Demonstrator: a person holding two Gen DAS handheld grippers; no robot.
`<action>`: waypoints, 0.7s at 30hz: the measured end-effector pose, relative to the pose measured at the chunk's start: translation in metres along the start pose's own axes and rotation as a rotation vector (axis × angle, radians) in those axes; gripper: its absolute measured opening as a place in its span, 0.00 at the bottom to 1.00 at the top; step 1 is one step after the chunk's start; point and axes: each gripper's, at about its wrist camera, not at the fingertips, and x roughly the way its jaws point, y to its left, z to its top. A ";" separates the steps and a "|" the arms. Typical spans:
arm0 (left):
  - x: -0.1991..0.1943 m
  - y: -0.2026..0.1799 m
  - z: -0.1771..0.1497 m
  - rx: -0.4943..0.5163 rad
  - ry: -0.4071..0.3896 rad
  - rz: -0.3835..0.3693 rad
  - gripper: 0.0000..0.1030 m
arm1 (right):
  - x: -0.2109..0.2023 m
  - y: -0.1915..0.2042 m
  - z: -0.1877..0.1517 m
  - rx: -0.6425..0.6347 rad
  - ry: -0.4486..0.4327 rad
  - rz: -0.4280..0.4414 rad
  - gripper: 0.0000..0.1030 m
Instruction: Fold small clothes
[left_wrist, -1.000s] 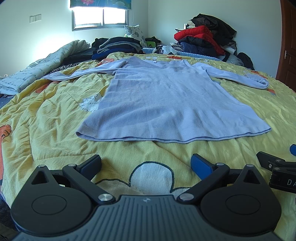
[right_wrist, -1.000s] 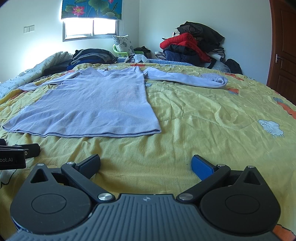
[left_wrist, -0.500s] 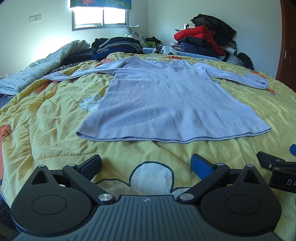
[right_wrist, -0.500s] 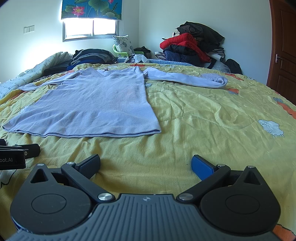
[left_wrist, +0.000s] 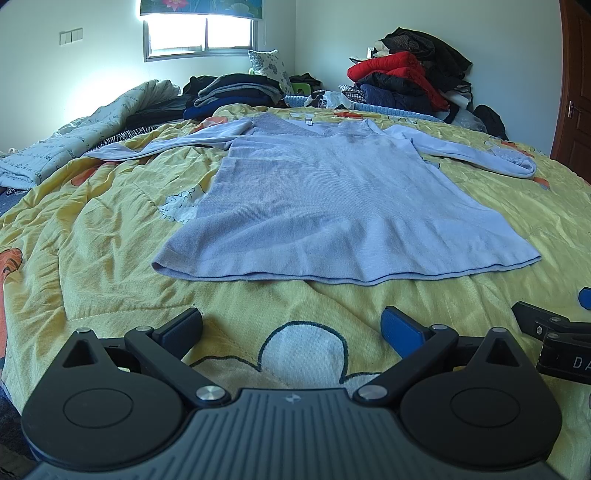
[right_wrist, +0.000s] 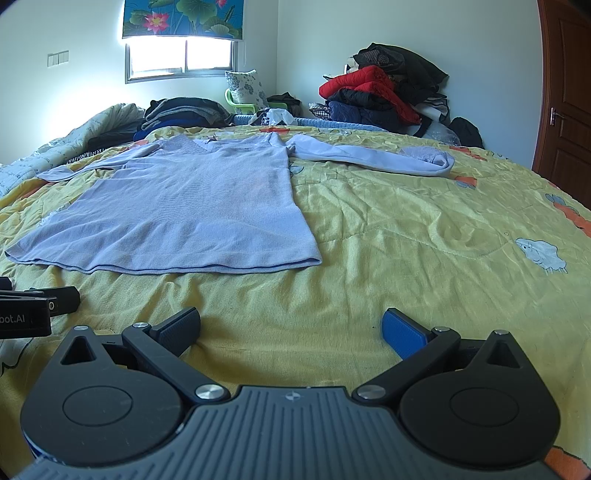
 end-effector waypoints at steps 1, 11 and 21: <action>0.000 0.000 0.000 0.000 0.000 0.000 1.00 | 0.000 0.000 0.000 0.000 0.000 0.000 0.99; 0.000 0.000 0.000 0.000 0.000 0.000 1.00 | 0.000 0.000 0.000 0.000 -0.001 0.000 0.99; -0.003 0.004 0.009 0.052 0.003 -0.010 1.00 | -0.002 0.001 0.008 -0.003 0.051 0.001 0.99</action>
